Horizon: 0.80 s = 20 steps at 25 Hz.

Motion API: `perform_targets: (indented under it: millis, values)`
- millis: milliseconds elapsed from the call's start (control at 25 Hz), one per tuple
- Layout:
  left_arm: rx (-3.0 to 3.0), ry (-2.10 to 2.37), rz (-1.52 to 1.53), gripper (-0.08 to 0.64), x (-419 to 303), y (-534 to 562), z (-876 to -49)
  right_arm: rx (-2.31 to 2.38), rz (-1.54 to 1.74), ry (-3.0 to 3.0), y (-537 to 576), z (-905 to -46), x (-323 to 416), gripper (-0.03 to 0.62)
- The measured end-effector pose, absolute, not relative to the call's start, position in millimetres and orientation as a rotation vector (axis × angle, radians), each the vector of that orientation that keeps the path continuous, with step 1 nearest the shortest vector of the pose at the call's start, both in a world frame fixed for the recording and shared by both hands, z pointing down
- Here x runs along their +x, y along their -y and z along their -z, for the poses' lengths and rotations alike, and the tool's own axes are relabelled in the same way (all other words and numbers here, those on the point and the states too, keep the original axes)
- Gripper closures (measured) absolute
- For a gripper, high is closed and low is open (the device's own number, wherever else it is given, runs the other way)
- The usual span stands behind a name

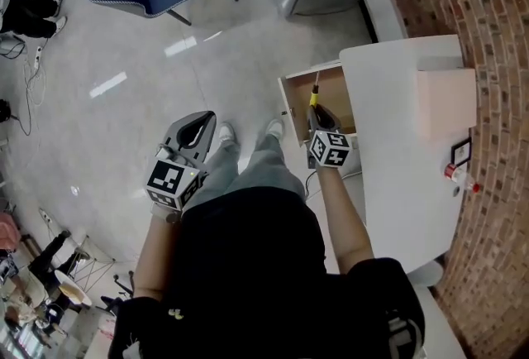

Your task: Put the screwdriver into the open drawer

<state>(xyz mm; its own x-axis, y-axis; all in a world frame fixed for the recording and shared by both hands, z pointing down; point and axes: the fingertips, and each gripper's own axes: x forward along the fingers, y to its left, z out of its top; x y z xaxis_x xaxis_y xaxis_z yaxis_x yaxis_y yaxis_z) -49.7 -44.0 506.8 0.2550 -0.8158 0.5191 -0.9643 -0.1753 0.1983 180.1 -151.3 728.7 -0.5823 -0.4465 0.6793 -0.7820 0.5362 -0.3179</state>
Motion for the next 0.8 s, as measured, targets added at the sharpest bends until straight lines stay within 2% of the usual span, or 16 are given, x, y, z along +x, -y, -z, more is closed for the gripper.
perform_targets:
  millis: [800]
  values:
    - [1.898, 1.549, -0.465, 0.557, -50, 32, -589, 1.171, -1.103, 1.888, 172, -902, 224, 0.515]
